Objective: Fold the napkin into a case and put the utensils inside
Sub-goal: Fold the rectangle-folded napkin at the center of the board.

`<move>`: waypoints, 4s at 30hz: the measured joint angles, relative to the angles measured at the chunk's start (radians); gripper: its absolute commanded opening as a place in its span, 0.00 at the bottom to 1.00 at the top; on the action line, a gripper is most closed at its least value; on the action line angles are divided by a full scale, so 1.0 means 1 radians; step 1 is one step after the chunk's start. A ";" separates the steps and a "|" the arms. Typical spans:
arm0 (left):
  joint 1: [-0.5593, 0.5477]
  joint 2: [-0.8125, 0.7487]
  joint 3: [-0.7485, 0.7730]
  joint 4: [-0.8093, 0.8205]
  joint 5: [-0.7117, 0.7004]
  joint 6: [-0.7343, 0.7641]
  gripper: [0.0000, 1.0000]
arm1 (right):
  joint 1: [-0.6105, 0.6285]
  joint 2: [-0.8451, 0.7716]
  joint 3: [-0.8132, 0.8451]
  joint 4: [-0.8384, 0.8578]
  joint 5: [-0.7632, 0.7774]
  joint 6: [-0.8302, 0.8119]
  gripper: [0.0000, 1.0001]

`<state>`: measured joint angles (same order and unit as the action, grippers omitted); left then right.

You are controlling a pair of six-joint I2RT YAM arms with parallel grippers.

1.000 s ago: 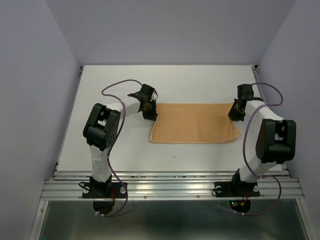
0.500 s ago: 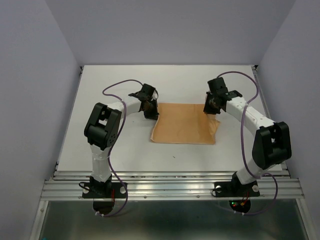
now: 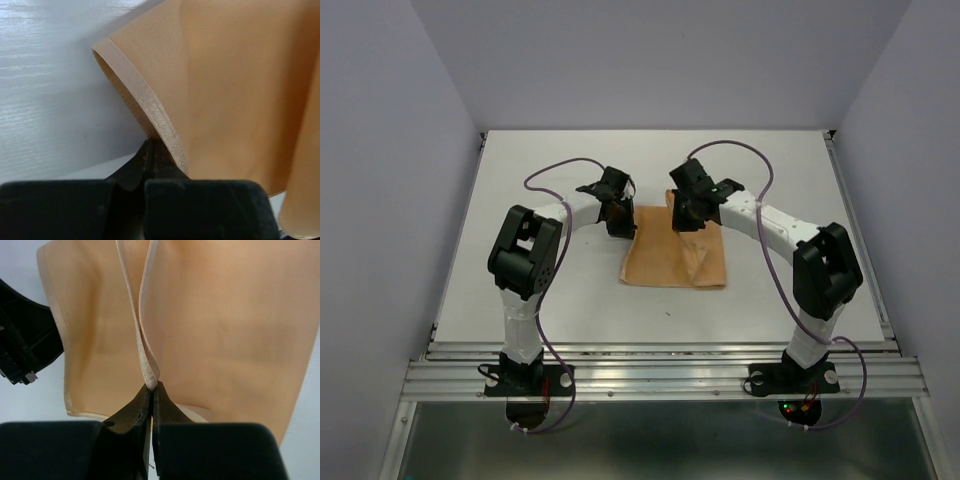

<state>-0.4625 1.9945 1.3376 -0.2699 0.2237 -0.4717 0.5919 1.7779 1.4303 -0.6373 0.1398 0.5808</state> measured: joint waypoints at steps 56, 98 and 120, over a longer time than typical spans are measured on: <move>0.065 -0.055 -0.094 0.064 0.012 0.028 0.00 | 0.134 0.317 0.265 0.020 -0.047 0.026 0.01; 0.065 -0.055 -0.099 0.073 0.018 0.021 0.00 | 0.158 0.409 0.383 0.017 -0.106 0.026 0.01; 0.065 -0.055 -0.100 0.075 0.019 0.021 0.00 | 0.169 0.429 0.413 0.022 -0.150 0.026 0.08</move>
<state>-0.3973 1.9396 1.2381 -0.1951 0.2428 -0.4507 0.7609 2.2066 1.8431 -0.6151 -0.0101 0.6071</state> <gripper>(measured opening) 0.022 0.042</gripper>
